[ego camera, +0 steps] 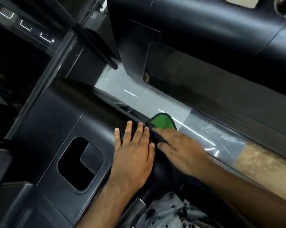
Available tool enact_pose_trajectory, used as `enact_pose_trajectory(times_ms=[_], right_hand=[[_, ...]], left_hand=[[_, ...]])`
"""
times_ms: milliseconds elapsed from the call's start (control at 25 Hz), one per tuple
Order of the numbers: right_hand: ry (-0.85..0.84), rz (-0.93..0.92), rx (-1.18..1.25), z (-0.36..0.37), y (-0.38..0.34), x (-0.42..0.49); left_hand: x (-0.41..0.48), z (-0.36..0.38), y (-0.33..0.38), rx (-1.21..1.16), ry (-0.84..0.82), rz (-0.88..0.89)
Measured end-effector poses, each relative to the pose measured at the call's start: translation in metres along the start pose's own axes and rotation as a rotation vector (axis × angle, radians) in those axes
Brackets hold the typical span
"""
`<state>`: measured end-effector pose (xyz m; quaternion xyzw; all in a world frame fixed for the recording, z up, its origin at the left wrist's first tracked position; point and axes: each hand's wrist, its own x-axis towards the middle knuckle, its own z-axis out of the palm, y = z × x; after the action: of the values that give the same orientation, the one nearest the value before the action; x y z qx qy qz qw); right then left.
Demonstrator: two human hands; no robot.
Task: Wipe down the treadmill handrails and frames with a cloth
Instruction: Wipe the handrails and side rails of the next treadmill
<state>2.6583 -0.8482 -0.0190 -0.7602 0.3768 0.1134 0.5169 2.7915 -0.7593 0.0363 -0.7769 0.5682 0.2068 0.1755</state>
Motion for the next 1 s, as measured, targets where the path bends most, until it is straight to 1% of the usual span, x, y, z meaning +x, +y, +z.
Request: enact_pose_trajectory(times_ms=[40, 80, 120, 200, 240, 280, 320, 400, 440, 520, 560, 600, 680, 720, 760, 840, 880, 960, 1000], right_hand=[[-0.055, 0.013, -0.018, -0.002, 0.006, 0.005], [-0.135, 0.065, -0.041, -0.006, 0.013, 0.01], [-0.157, 0.135, -0.031, -0.006, 0.015, 0.009], [-0.089, 0.127, -0.101, 0.0, 0.015, -0.004], [-0.047, 0.09, -0.094, 0.005, 0.016, -0.012], [-0.01, 0.064, -0.038, 0.006, 0.017, -0.016], [-0.016, 0.069, 0.0, 0.003, 0.02, -0.013], [-0.102, 0.207, 0.034, -0.005, 0.022, -0.007], [-0.1, 0.222, 0.026, -0.004, 0.021, -0.013], [0.036, 0.133, -0.023, 0.001, 0.011, -0.03], [0.051, 0.082, -0.022, 0.002, 0.012, -0.034], [0.038, 0.071, -0.006, -0.001, 0.019, -0.029], [-0.137, 0.168, -0.001, -0.009, 0.033, -0.021], [-0.156, 0.193, -0.015, -0.007, 0.039, -0.024], [-0.107, 0.164, -0.041, -0.003, 0.039, -0.033], [0.076, 0.099, -0.006, 0.008, 0.037, -0.05], [0.075, 0.088, 0.015, 0.007, 0.041, -0.049], [-0.056, 0.223, 0.042, -0.003, 0.048, -0.044], [-0.057, 0.283, 0.052, -0.004, 0.05, -0.046]], left_hand=[[0.0, 0.001, 0.002, 0.012, -0.005, 0.016], [-0.001, 0.002, 0.005, 0.019, -0.004, 0.025], [-0.004, 0.003, 0.007, 0.024, -0.006, 0.03], [-0.007, 0.002, 0.01, 0.03, -0.022, 0.035], [-0.007, 0.001, 0.013, 0.029, -0.023, 0.038], [-0.008, 0.001, 0.015, 0.028, -0.026, 0.044], [-0.009, 0.003, 0.017, 0.036, -0.033, 0.047], [-0.012, 0.004, 0.02, 0.045, -0.029, 0.046], [-0.015, 0.003, 0.022, 0.033, -0.033, 0.049], [-0.018, 0.003, 0.026, 0.022, -0.029, 0.061], [-0.019, 0.006, 0.029, 0.025, -0.018, 0.065], [-0.021, 0.008, 0.031, 0.038, -0.009, 0.071], [-0.026, 0.013, 0.037, 0.049, 0.01, 0.073], [-0.029, 0.014, 0.039, 0.046, 0.007, 0.069], [-0.031, 0.014, 0.041, 0.041, 0.003, 0.064], [-0.034, 0.014, 0.047, 0.044, 0.011, 0.073], [-0.034, 0.016, 0.05, 0.052, 0.014, 0.087], [-0.038, 0.02, 0.057, 0.065, 0.011, 0.096], [-0.041, 0.02, 0.06, 0.061, 0.009, 0.099]])
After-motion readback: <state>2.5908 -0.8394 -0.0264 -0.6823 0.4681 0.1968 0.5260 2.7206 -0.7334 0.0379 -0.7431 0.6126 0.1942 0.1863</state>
